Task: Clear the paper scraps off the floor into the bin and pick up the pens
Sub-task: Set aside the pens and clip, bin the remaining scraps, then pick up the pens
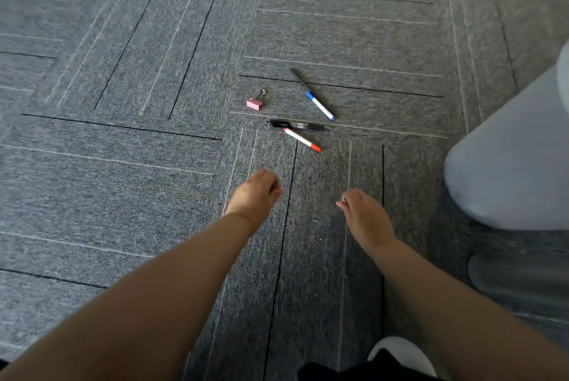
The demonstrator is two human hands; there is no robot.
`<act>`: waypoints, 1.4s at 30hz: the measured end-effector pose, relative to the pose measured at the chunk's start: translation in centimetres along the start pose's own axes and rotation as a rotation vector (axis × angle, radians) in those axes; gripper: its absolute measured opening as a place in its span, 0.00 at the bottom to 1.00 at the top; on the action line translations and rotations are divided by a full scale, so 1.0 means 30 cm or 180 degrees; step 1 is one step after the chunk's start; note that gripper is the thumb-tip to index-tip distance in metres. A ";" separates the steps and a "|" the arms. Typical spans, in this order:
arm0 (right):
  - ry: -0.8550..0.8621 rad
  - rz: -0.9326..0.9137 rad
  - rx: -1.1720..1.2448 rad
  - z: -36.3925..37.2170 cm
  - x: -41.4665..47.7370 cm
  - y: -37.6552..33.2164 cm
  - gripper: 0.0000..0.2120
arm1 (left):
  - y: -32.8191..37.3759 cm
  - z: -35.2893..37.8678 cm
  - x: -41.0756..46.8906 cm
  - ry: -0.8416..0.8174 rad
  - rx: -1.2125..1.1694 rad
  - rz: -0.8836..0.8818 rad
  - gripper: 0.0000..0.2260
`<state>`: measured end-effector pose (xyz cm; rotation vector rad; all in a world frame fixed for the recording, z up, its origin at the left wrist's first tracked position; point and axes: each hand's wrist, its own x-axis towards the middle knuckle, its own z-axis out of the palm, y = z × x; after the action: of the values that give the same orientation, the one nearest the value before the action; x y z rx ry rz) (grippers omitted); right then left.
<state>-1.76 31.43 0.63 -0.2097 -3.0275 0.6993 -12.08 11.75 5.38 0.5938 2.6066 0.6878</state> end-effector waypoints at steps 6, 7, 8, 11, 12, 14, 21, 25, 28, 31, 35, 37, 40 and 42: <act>0.0094 0.0116 0.0189 -0.076 -0.012 0.007 0.08 | 0.111 -0.002 0.045 0.0055 -0.0102 0.0266 0.06; 0.0068 0.0048 0.0225 -0.096 -0.011 -0.003 0.08 | 0.127 -0.010 0.050 0.0092 -0.0123 0.0283 0.06; -0.0017 -0.0052 0.0216 -0.115 -0.011 -0.015 0.07 | 0.142 -0.018 0.054 0.0126 -0.0139 0.0288 0.06; -0.0496 -0.0288 0.0113 -0.118 -0.022 -0.049 0.06 | 0.177 -0.041 0.065 0.0172 -0.0129 0.0301 0.06; -0.0607 -0.0304 0.0116 -0.097 -0.025 -0.053 0.07 | 0.182 -0.045 0.068 0.0193 -0.0128 0.0320 0.06; -0.0692 -0.0236 0.0208 -0.046 -0.025 -0.057 0.07 | 0.179 -0.048 0.070 0.0240 -0.0142 0.0392 0.07; -0.0733 -0.0090 0.0335 0.073 -0.018 -0.081 0.06 | 0.108 -0.045 0.046 0.0299 -0.0039 0.0403 0.06; -0.0653 -0.0194 0.0176 0.102 -0.049 -0.082 0.06 | 0.096 -0.033 0.029 0.0239 -0.0055 0.0334 0.06; -0.0661 -0.0226 -0.0052 0.112 -0.057 -0.089 0.08 | 0.097 -0.027 0.022 0.0143 -0.0053 0.0236 0.06; -0.0737 -0.0178 -0.0112 0.111 -0.040 -0.098 0.04 | 0.099 -0.027 0.020 0.0130 -0.0046 0.0197 0.07; -0.0781 -0.0017 -0.0051 0.075 -0.025 -0.084 0.05 | 0.103 -0.033 0.034 0.0162 -0.0033 0.0193 0.06; -0.0465 0.0257 0.0147 0.022 -0.019 -0.073 0.06 | 0.119 -0.043 0.049 0.0237 -0.0067 0.0253 0.06; 0.0350 0.0388 0.0490 -0.133 -0.003 -0.075 0.06 | 0.206 -0.075 0.097 0.0438 -0.0201 0.0501 0.07; 0.0772 0.0312 0.0546 -0.280 0.022 -0.082 0.07 | 0.312 -0.111 0.154 0.0596 -0.0328 0.0721 0.08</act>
<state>-2.23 32.98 9.27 -0.4073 -2.7264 0.8662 -14.66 20.15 11.93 0.8378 2.6776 0.9858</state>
